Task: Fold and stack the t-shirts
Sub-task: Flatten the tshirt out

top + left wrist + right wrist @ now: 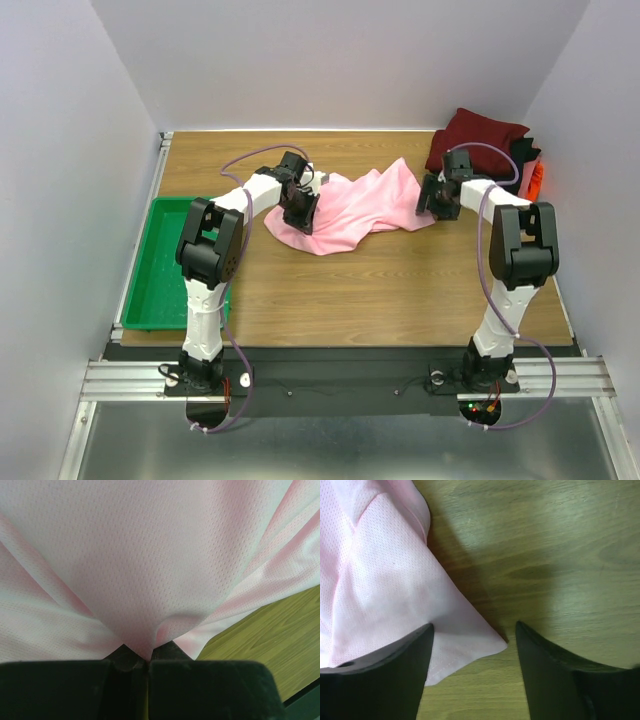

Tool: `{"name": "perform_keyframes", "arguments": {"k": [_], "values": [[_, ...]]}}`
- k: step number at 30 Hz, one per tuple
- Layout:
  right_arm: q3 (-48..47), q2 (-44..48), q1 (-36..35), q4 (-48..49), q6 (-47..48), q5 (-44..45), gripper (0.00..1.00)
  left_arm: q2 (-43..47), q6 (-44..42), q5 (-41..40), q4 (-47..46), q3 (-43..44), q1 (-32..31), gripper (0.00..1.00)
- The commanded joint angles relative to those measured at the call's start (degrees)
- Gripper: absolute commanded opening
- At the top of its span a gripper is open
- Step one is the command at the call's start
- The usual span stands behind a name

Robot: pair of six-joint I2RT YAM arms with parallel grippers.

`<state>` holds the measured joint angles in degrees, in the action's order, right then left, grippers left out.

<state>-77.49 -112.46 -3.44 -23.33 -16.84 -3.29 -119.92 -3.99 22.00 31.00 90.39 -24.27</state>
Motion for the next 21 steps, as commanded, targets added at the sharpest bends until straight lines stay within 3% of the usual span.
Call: {"name": "perform_keyframes", "arguments": {"k": [1, 8, 9, 11, 16, 21], "values": [[2.5, 1.5, 0.1, 0.2, -1.5, -5.9, 0.68, 3.4, 0.1, -0.8, 1.5, -0.2, 0.2, 0.0], [2.6, 2.3, 0.1, 0.1, -0.8, -8.7, 0.33, 3.6, 0.3, -2.0, 1.5, 0.7, 0.2, 0.0], [2.5, 2.5, 0.1, 0.0, -0.9, -9.1, 0.17, 3.7, 0.1, -2.5, 1.5, 0.8, 0.3, 0.0], [2.3, 3.5, 0.1, -0.1, -1.2, -9.5, 0.03, 3.9, 0.0, -3.2, 1.5, 1.4, 0.2, 0.0], [-0.1, 10.8, 0.1, -5.4, -1.7, -6.6, 0.0, 8.3, -0.1, -9.4, 1.8, 3.6, 0.6, 0.0], [-3.4, 26.6, 0.0, -13.7, -4.7, 1.3, 0.0, 14.9, -0.7, -7.7, 6.1, 7.7, 1.9, 0.0]]}}
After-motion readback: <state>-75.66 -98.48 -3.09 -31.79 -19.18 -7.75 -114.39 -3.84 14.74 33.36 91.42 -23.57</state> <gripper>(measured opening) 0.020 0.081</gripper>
